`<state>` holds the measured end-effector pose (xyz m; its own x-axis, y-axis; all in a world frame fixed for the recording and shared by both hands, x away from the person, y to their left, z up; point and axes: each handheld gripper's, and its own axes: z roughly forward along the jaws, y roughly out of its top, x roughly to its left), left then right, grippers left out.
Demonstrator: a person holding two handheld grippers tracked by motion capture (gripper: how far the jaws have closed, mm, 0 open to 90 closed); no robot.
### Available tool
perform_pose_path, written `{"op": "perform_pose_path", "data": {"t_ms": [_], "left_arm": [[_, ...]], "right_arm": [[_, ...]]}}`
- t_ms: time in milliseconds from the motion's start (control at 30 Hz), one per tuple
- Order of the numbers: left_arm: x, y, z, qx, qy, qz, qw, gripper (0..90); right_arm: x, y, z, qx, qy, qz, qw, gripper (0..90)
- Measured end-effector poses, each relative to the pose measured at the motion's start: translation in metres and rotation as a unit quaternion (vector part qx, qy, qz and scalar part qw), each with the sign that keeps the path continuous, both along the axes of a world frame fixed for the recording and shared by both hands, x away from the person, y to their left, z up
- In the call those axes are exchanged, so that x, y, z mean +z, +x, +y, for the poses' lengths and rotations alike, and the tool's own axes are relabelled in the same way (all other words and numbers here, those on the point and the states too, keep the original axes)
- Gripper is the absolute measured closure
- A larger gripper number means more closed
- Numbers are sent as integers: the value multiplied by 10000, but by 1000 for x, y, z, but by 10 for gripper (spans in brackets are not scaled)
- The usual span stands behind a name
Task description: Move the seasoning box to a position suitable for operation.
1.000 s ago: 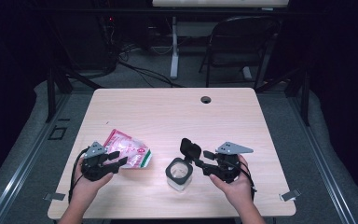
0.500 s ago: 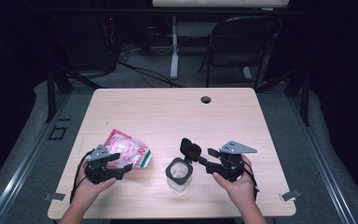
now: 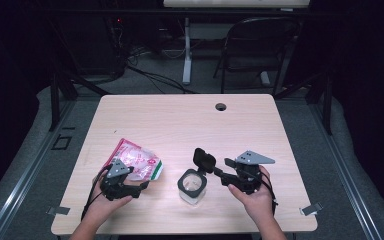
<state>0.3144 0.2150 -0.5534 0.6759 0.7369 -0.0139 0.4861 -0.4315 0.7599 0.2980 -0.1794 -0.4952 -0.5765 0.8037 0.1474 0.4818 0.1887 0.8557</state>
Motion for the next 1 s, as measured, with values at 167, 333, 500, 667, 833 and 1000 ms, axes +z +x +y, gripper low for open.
{"op": "perform_pose_path", "data": {"t_ms": [167, 333, 500, 667, 833, 1000], "left_arm": [[-3, 1, 0, 41, 253, -76, 9996, 197], [-6, 3, 2, 135, 323, -101, 9993, 212], [-8, 5, 1, 137, 431, -124, 9989, 231], [-10, 7, 0, 186, 454, -193, 9986, 261], [-11, 8, 0, 222, 455, -228, 9985, 294], [-12, 11, 3, 249, 368, -198, 9988, 328]], "right_arm": [[0, 0, 0, -13, -24, -8, 10000, 454], [0, 0, 1, 11, -37, -19, 10000, 454], [-1, 0, 1, -11, -56, -15, 10000, 453], [-1, 1, 1, -12, -72, -8, 10000, 453], [-4, 2, 1, -9, -93, 16, 10000, 453], [-4, 2, 2, -5, -101, 9, 9999, 453]]}}
